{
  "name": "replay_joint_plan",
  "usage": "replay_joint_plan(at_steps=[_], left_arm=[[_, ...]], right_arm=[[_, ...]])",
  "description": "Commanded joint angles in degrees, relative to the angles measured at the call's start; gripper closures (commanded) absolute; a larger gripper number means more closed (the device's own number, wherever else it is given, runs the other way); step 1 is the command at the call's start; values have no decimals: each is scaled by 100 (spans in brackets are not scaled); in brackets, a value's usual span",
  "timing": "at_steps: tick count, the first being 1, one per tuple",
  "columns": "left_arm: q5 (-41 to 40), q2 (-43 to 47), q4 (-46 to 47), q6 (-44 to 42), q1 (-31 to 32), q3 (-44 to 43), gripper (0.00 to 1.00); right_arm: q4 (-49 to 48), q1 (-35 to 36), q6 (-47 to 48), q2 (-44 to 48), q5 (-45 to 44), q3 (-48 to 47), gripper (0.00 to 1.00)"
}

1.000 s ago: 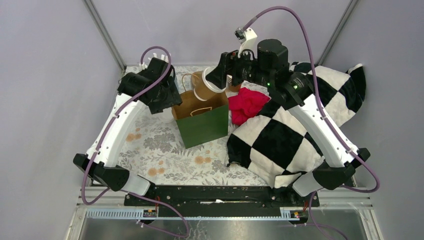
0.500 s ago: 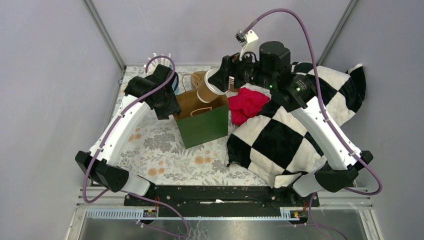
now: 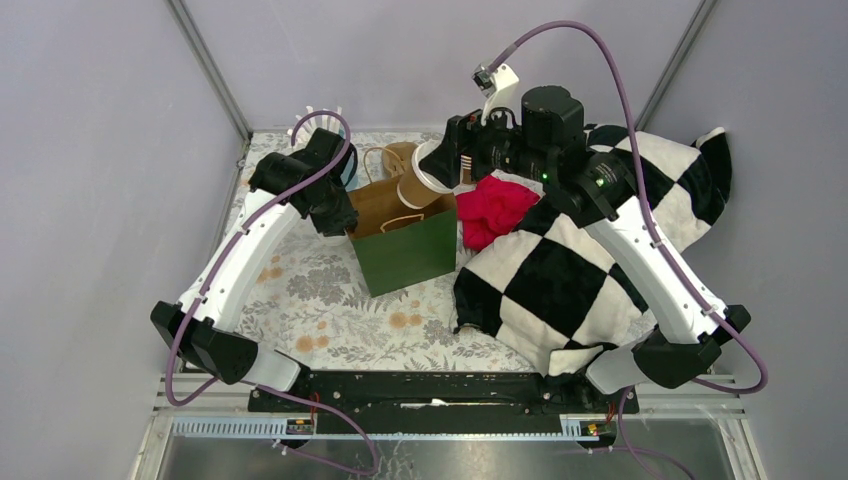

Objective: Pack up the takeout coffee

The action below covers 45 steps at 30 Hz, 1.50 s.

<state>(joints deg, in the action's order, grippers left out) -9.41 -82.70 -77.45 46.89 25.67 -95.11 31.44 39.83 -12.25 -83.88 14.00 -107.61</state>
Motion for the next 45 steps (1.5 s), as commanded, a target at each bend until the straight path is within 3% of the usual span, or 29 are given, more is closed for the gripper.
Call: replay_joint_plan(at_steps=[1,5,11,16,23,30,35,40,45], left_arm=[[60,6,284,11,38,34,82],[-86,150,621,-160,72,222,99],[-356,763,1454,-933,359,875,100],[-542,1780,2560,-1497,799,2144,100],[-831,2859,3904,-2227,913,3260,100],[-1146,2862,4452,-2825,922,3308,100],[-899,3150,4846,-2524,922,4040,100],[-974,3595,4920,-2225,922,4529,100],[-956,3998,4822,-2052,922,4917,100]], right_arm=[[-138,-20,189,237,3,116,30],[-212,-19,602,355,248,316,28],[-505,-20,1893,658,994,990,32],[-1335,-19,2905,1304,1821,2077,32],[-1490,2,3378,1541,2549,2432,32],[-919,217,3331,1200,2466,1668,34],[-479,615,3632,1068,2200,1547,34],[378,1592,4462,756,1157,1192,35],[433,1908,4501,578,826,1076,35]])
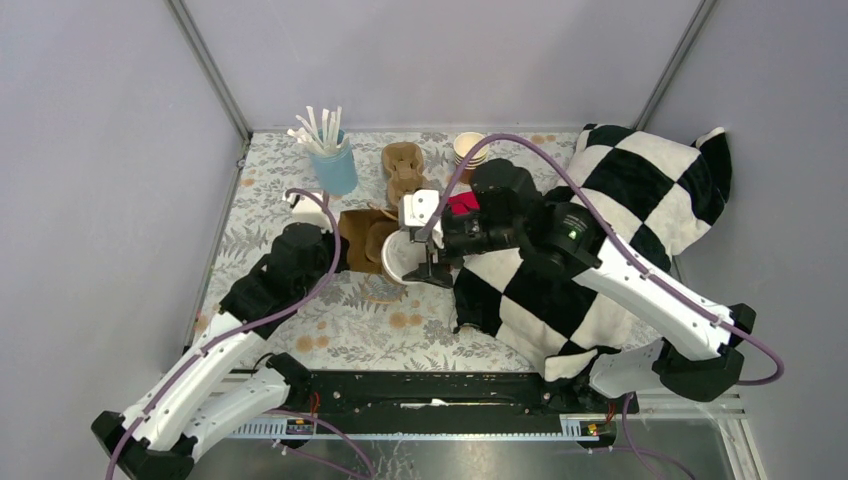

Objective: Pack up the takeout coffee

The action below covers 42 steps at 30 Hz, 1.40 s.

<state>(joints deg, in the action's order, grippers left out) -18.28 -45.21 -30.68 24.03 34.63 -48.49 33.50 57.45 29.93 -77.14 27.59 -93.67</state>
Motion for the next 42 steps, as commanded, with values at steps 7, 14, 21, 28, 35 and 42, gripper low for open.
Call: replay_joint_plan(at_steps=[7,14,21,28,35,42], left_arm=[[-119,632,125,367,26,481,100],[-137,713,136,429,25,538,100],[-265,774,192,339,26,533,100],[-430,781,313,153,26,570,100],[-382,895,326,101,26,647,100],[-258,878,247,139,25,671,100]], right_arm=[[501,511,585,-366,-1121,-592,35],[691,861,969,-670,-1772,-722,36],[926,1207,1403,-830,-2303,-704,36],[953,1391,2102,-980,-3093,-384,36],[985,1400,2320,-1083,-2794,-352,36],[915,1400,1983,-929,-2599,111,37]])
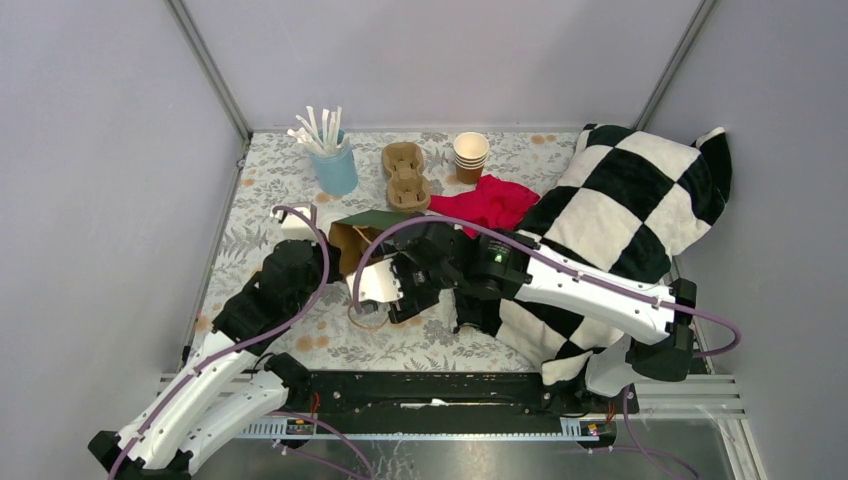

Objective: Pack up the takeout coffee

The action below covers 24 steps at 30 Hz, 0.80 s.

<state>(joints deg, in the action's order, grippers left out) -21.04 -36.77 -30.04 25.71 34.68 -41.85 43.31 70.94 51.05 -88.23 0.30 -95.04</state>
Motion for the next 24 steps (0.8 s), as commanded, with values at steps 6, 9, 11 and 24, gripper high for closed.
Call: replay_joint_plan(at_steps=[6,9,11,24], left_arm=[[68,-110,166,-86,22,-46,100],[50,-176,132,-101,22,-117,100],[37,-212,102,-116,19,-186,100],[114,-269,-27,-5,17,-269,100]], right_arm=[[-247,52,-426,491,103,378,38],[-246,52,-471,702,108,480,39],[-255,52,-469,820,107,584,39],[-720,52,125,547,215,746,40]])
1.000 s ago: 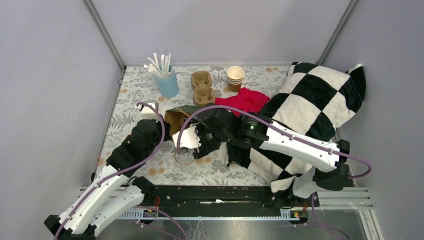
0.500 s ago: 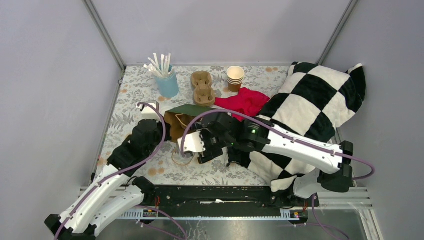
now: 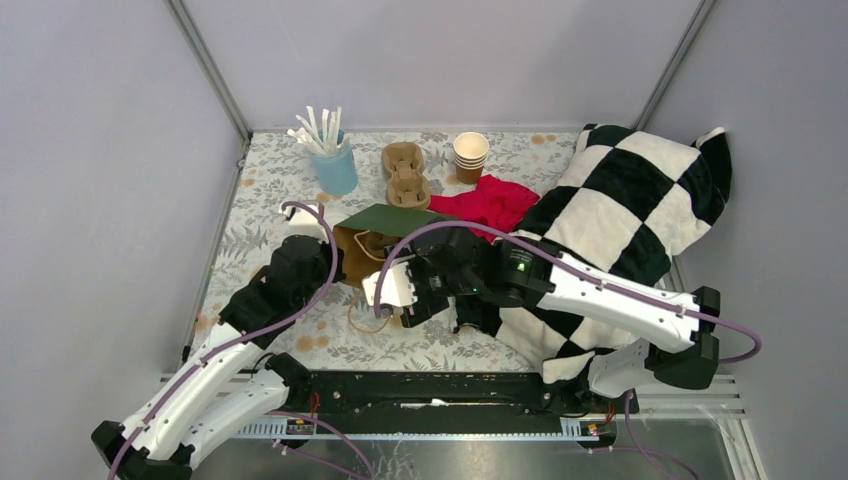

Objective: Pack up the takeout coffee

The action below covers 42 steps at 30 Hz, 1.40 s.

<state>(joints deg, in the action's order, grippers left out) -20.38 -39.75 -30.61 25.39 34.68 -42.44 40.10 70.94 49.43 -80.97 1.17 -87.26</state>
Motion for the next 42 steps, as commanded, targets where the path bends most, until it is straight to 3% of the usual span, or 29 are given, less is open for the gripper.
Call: replay_joint_plan(at_steps=[1,16,32,42], left_arm=[[64,22,28,23,21,-221,100],[155,-217,-259,78,22,-689,100],[500,-367,-431,43,22,-889,100],[562,-61,-393,39,22,-503,100]], right_arm=[[-410,52,325,-216,144,-37,40],[-477,86,142,178,-232,548,39],[-1176,105,806,-457,-402,561,39],[-1647,67,902,-886,-851,632,38]])
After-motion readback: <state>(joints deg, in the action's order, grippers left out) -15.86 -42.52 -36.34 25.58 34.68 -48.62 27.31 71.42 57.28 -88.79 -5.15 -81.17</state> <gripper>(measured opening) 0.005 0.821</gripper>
